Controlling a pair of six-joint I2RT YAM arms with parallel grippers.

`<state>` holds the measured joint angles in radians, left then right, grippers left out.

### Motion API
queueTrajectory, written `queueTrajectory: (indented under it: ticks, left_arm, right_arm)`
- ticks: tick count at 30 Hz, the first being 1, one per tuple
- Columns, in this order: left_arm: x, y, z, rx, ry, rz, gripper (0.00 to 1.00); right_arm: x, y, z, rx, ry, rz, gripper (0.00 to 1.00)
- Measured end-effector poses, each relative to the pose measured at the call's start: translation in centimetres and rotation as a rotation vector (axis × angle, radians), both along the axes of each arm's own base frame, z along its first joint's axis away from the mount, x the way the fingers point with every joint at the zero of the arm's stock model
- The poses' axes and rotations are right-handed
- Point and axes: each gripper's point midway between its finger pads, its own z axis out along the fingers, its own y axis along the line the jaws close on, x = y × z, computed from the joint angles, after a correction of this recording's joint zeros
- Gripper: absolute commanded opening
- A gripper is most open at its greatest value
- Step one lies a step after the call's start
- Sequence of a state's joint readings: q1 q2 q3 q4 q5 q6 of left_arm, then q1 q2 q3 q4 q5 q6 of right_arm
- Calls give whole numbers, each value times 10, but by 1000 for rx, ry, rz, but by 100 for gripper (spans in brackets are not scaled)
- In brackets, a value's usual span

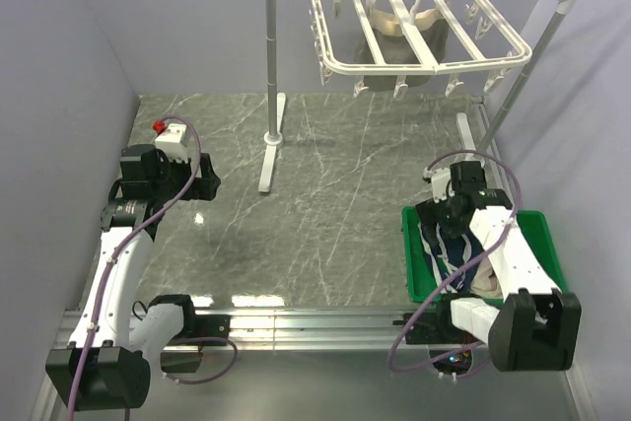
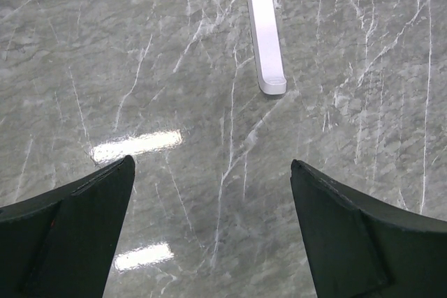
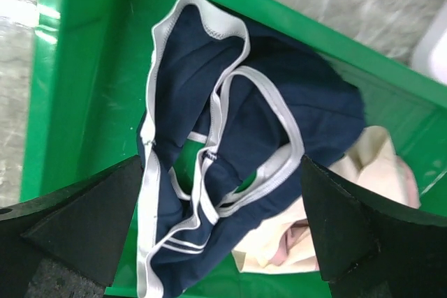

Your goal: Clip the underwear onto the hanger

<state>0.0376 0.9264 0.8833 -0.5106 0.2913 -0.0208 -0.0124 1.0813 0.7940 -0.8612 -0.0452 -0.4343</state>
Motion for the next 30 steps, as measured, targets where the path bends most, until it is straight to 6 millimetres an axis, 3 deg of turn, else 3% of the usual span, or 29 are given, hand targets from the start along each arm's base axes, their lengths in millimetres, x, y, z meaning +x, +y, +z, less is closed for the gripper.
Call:
queueTrajectory:
  ticks: [8, 13, 15, 17, 18, 20, 22, 24, 25, 30]
  left_arm:
    - [-2, 0, -9, -1, 21, -1, 99]
    - [-4, 0, -15, 0, 36, -1, 99]
    - [-5, 0, -17, 0, 38, -1, 99]
    - [-5, 0, -18, 0, 42, -1, 99]
    - [-6, 0, -19, 0, 44, -1, 99]
    - [-6, 0, -19, 0, 43, -1, 99]
    - [-6, 0, -19, 0, 43, -1, 99]
    - [-6, 0, -19, 0, 43, -1, 99]
    - [-6, 0, -19, 0, 43, -1, 99]
    - [-6, 0, -20, -1, 46, -3, 99]
  right_arm:
    - [13, 12, -25, -10, 73, 50, 100]
    - [23, 5, -41, -58, 103, 38, 100]
    - [26, 2, -48, -74, 112, 33, 93]
    - [26, 1, -55, -84, 126, 30, 83]
    - [26, 0, -57, -88, 134, 32, 72]
    - [27, -1, -62, -95, 141, 32, 62]
    - [25, -3, -64, -103, 143, 34, 45]
    - [23, -3, -65, -108, 147, 43, 12]
    - [20, -4, -65, -109, 150, 43, 0]
    - [15, -3, -42, -105, 101, 54, 0]
